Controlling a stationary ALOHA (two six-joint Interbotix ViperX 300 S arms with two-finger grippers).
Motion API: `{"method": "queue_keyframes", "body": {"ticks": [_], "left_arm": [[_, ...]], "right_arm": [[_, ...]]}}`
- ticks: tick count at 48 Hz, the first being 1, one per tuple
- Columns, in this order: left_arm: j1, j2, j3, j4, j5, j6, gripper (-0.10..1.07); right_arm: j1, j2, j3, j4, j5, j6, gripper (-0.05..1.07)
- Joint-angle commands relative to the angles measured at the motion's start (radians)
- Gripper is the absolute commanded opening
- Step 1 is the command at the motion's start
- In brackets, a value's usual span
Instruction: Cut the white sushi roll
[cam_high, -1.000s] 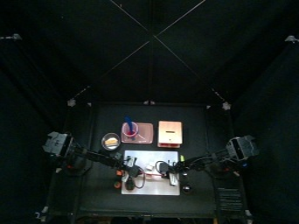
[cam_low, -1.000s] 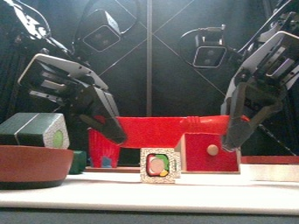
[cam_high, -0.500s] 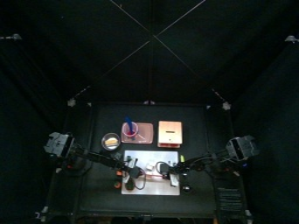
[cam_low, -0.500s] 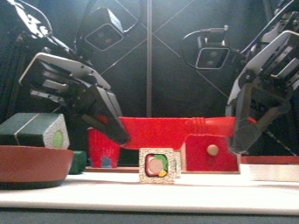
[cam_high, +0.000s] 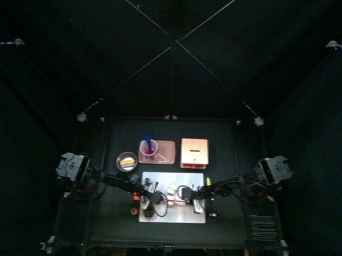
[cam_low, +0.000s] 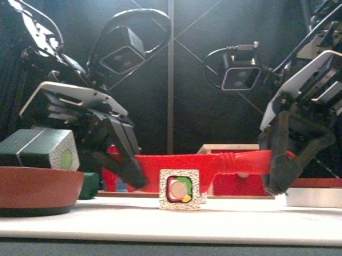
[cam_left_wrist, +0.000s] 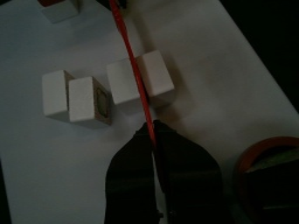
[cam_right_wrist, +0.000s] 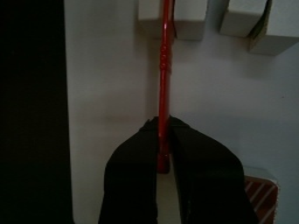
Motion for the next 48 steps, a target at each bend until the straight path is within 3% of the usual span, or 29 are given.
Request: {"method": "queue_keyframes", "body": {"ticks": [1,16,29,38,48], "left_arm": [[-0.012,0.005,0.015,0.003,0.023,0.006,0.23],[-0.006,-0.018,0.009,0.005,0.061,0.008,0.23],[-0.003,-0.175,-0.026,0.077,0.16,0.011,0.23],[0.021,-0.255,-0.037,0.156,0.143,0.006,0.23],[0.063,-0.287,-0.035,0.161,0.061,0.006,0.26]], "right_arm": [[0.026,0.0,-0.002,0.002,0.014,-0.003,0.45],[0.029,0.005,-0.029,-0.02,0.02,-0.005,0.45],[0.011,-0.094,-0.029,-0.091,0.048,-0.005,0.45],[-0.028,-0.17,-0.026,-0.158,0.063,-0.005,0.45],[-0.055,-0.242,-0.006,-0.183,0.064,-0.005,0.45]]}}
